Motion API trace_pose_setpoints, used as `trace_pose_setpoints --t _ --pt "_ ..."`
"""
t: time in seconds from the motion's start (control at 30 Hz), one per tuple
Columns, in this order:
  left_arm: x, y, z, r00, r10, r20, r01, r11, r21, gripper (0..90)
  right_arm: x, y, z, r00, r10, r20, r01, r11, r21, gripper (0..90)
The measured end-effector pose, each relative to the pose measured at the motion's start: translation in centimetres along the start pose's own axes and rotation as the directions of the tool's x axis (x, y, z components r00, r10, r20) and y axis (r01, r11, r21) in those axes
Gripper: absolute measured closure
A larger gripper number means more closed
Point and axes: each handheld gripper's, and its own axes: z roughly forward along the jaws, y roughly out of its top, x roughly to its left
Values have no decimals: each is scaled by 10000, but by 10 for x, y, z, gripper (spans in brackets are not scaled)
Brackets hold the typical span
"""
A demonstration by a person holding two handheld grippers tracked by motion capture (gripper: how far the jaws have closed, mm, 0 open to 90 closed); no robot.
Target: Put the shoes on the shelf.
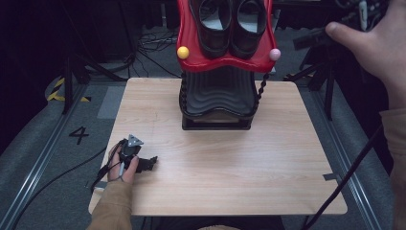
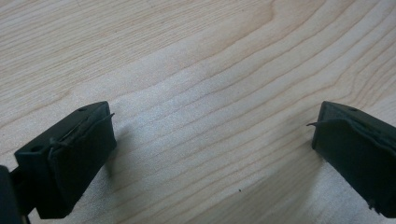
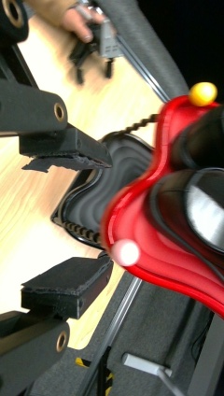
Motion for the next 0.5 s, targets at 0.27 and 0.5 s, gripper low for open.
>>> trace_pose_setpoints --t 0.27,0.5 --pt "-1 -1 1 10000 -57 -42 56 9999 -133 0 -11 -60 25 9969 -230 -753 270 9982 532 422" --pt "-1 -1 1 9999 -99 -97 97 9999 -121 0 -26 -111 55 9934 0 -1150 103 9960 888 416"
